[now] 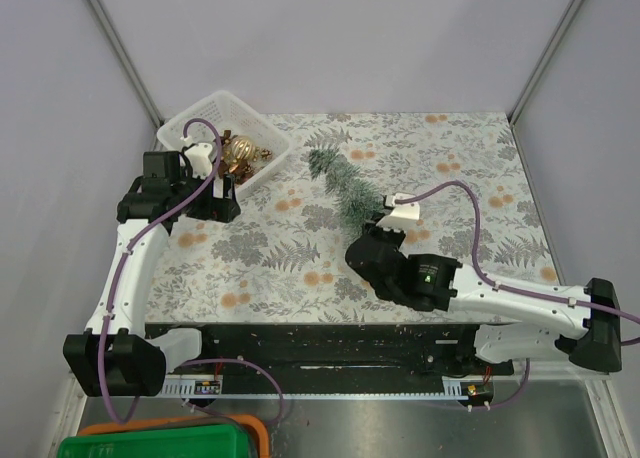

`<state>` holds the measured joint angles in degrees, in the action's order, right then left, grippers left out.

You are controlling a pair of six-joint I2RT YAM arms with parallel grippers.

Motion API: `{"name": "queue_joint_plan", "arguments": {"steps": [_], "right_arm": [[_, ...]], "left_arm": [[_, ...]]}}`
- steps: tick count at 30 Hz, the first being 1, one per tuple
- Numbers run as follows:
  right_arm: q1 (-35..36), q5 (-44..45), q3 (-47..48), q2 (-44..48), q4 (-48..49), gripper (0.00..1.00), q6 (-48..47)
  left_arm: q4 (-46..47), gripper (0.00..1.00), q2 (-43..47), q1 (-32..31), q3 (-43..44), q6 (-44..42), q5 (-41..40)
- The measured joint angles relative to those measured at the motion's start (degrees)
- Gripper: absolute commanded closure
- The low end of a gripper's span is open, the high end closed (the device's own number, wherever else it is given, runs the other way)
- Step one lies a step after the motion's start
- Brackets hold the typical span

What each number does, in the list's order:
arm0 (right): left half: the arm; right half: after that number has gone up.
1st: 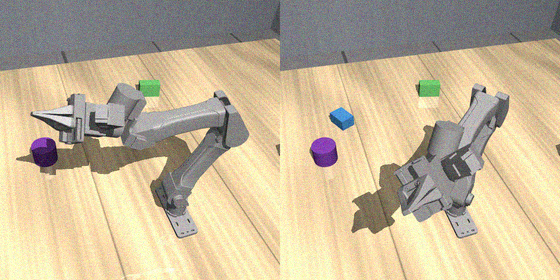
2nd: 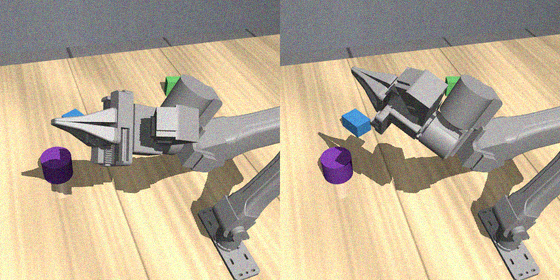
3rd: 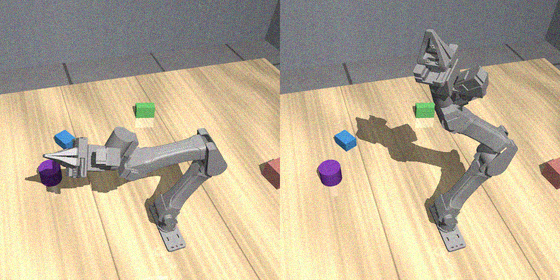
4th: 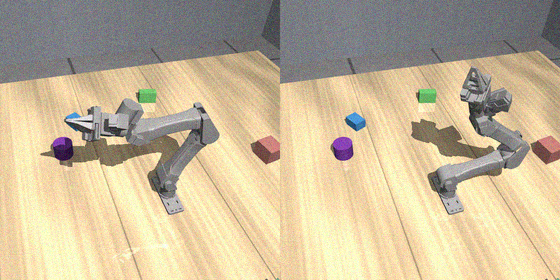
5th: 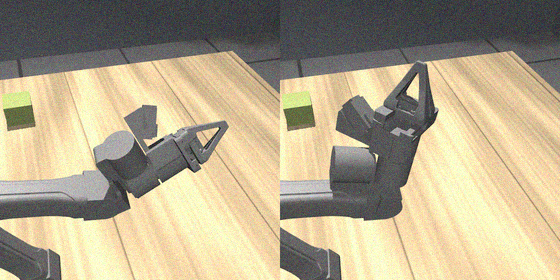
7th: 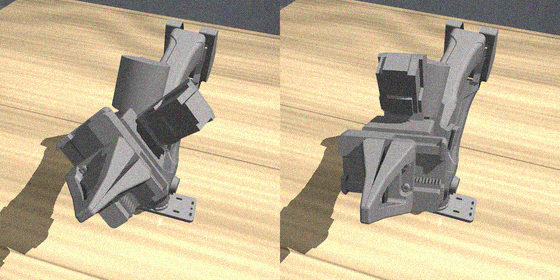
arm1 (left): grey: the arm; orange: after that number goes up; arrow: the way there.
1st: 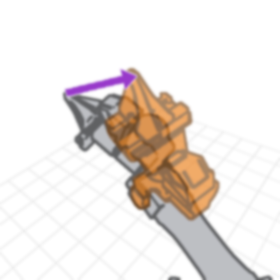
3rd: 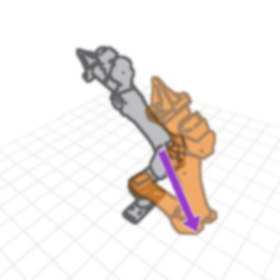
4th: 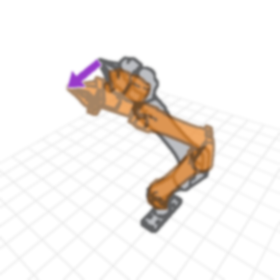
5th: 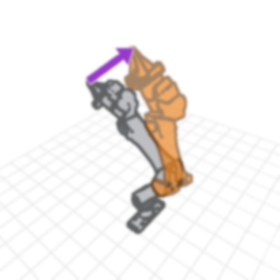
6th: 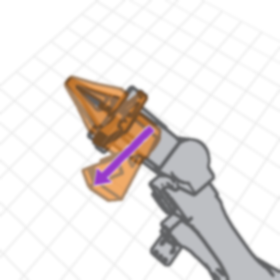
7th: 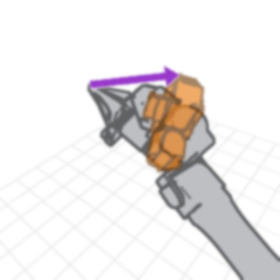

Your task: Decorate the small christmas tree

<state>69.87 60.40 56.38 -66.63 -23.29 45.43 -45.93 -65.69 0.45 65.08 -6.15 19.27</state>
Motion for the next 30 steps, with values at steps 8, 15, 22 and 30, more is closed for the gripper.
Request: {"name": "queue_joint_plan", "arguments": {"steps": [8,15,22,30], "right_arm": [[3.6,5.0,0.1,0.5,-14.8,1.00,17.5],[3.7,5.9,0.0,3.9,-25.2,0.58,26.0],[3.6,2.9,-2.7,8.6,-27.3,0.39,24.0],[4.0,0.5,-2.7,11.8,-23.6,0.36,17.3]], "left_arm": [[0.8,0.01,-0.3,-2.2,0.0,0.5,-0.7],[1.5,0.01,-2.4,-6.6,0.0,1.5,-3.0],[4.8,0.01,-6.6,-11.0,2.4,2.7,-8.2],[9.8,0.01,-17.2,-16.5,8.4,3.5,-16.0]]}}
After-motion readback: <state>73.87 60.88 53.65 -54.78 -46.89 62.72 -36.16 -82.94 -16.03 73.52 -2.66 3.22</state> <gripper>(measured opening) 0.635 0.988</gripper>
